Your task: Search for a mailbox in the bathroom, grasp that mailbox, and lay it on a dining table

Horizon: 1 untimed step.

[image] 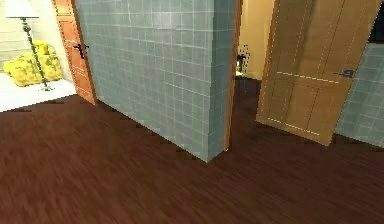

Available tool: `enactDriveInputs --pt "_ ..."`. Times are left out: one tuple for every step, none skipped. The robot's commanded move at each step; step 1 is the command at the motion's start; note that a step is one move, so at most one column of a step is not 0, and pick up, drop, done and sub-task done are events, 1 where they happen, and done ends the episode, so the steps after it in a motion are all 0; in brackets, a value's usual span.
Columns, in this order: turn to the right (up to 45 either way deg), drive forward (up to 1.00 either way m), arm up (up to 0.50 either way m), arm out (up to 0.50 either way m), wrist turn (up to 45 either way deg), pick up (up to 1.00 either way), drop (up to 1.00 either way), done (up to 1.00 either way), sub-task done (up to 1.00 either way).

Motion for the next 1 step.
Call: enactDriveInputs --pt "27.0 0.00 0.00 0.00 0.0 0.00 0.00 0.00 0.00"
